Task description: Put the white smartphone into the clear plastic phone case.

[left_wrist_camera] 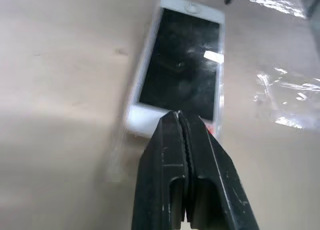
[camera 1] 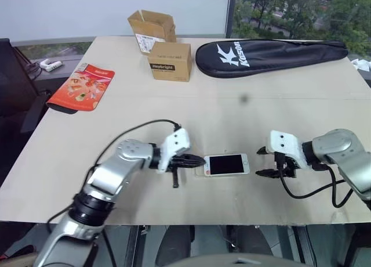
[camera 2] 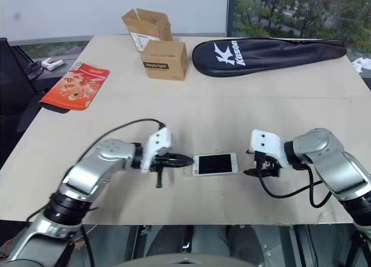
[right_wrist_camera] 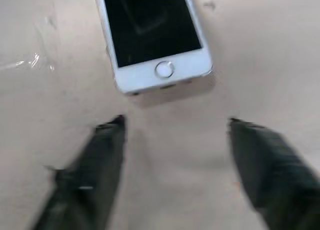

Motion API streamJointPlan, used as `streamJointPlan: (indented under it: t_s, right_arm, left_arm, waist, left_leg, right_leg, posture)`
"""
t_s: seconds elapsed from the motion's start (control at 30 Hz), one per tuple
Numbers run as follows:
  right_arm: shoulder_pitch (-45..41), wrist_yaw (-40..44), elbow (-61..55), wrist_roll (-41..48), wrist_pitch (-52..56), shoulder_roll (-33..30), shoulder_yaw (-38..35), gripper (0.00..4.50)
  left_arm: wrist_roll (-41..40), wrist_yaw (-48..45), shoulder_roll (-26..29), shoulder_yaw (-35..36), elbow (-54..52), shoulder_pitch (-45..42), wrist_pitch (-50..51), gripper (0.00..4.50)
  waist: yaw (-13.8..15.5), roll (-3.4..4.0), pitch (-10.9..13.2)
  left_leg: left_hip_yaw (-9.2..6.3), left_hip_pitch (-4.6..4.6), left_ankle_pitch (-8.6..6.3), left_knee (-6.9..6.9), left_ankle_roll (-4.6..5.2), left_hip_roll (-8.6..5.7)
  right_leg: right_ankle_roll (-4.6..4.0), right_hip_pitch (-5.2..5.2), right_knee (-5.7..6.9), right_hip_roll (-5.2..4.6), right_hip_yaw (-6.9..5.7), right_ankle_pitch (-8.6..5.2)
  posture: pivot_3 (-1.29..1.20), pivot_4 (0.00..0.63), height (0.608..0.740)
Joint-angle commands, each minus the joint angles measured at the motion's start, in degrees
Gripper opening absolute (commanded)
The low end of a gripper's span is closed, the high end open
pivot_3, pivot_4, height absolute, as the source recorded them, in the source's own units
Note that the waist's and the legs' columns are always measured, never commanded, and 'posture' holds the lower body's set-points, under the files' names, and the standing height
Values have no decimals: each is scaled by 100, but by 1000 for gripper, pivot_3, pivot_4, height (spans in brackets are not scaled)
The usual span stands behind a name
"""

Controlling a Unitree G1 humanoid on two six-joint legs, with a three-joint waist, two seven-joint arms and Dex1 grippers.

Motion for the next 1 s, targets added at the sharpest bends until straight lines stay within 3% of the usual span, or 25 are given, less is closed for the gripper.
streamJointPlan:
  t_s: [0.03, 0.1, 0.13, 0.53, 1.0]
  right_arm:
    - [-1, -152, -67, -147, -113, -119, -42, 1167]
    - [-27, -220, -20, -242, -141, -90, 44, 252]
    - [-39, -240, -10, -275, -152, -72, 77, 115]
    - [-78, -362, -242, -284, 65, -15, 251, 115]
    - [-401, -582, -591, -426, 508, 577, 817, 115]
  left_arm:
    - [-128, -208, 312, 192, -12, 207, 0, 0]
    - [53, -302, 474, 28, 131, 292, -154, 0]
    - [118, -331, 515, -45, 187, 316, -213, 0]
    - [633, -185, -583, -834, 1010, -327, -644, 0]
    - [733, -129, -1166, -966, 1046, -533, -523, 0]
  waist:
    - [7, 2, 2]
    - [24, 0, 3]
    - [35, 0, 3]
    - [212, 4, 1]
    - [163, 4, -1]
  left_leg:
    - [3, -1, 0, -1, 0, 0]
    - [5, -6, 0, -1, 0, -2]
    - [5, -9, 0, -1, 0, -2]
    - [22, -10, 0, 17, 0, -19]
    - [12, 4, 0, 20, 0, -18]
  right_leg:
    - [0, -2, -1, -1, 2, 0]
    - [1, -4, -4, -3, 4, 0]
    - [1, -5, -7, -3, 3, 0]
    - [-21, 12, -10, -18, -5, -12]
    - [-20, 31, -16, -16, -14, -13]
  posture:
    - [0, 150, 740]
    - [0, 150, 740]
    - [0, 150, 740]
    - [0, 150, 740]
    - [0, 150, 740]
